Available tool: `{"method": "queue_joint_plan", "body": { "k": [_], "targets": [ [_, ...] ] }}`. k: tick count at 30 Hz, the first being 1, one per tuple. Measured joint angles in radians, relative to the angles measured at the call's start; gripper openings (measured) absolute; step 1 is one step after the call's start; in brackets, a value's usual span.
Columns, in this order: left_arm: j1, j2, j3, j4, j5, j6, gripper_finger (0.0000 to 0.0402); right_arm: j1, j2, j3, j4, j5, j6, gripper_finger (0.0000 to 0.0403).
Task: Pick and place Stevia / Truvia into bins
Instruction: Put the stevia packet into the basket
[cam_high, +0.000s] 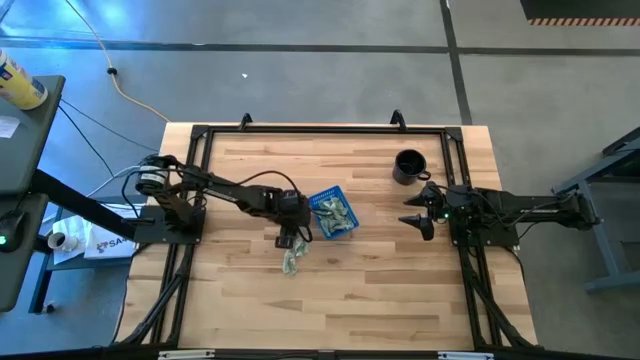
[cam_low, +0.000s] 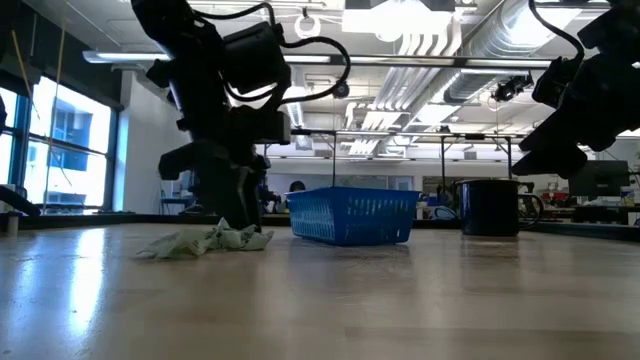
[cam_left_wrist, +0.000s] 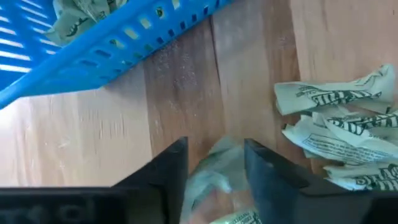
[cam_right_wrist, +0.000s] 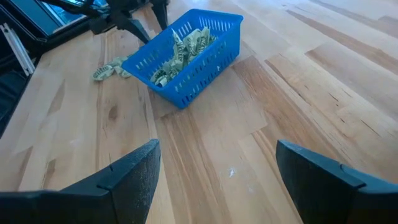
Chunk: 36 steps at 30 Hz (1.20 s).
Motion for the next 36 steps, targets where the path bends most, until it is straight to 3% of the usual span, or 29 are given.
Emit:
{"method": "queue_joint_plan", "body": {
  "k": [6,14,19,26,32,36],
  "targets": [
    [0.0,0.0,0.001,-0.049,-0.035,0.0,0.0099,0.0,0.0,0.0,-0.001,0.0,0.0,0.0307],
    [0.0,-0.002,0.005,-0.086,-0.067,0.023,0.0022,0.0,0.0,0.0,0.0,0.0,0.0,0.0307],
    [0.002,0.0,0.065,-0.105,-0.165,0.068,0.0023,0.0,0.0,0.0,0.0,0.0,0.0,0.0307],
    [0.049,0.0,0.294,-0.285,-0.159,0.107,0.0023,0.0,0.0,0.0,0.0,0.0,0.0,0.0307],
    [0.119,-0.004,0.411,-0.379,-0.041,0.179,0.0028,0.0,0.0,0.0,0.0,0.0,0.0,0.0307],
    [0.175,-0.001,0.395,-0.525,0.02,0.131,0.0071,0.0,0.0,0.0,0.001,-0.001,0.0,0.0307]
  ]
}}
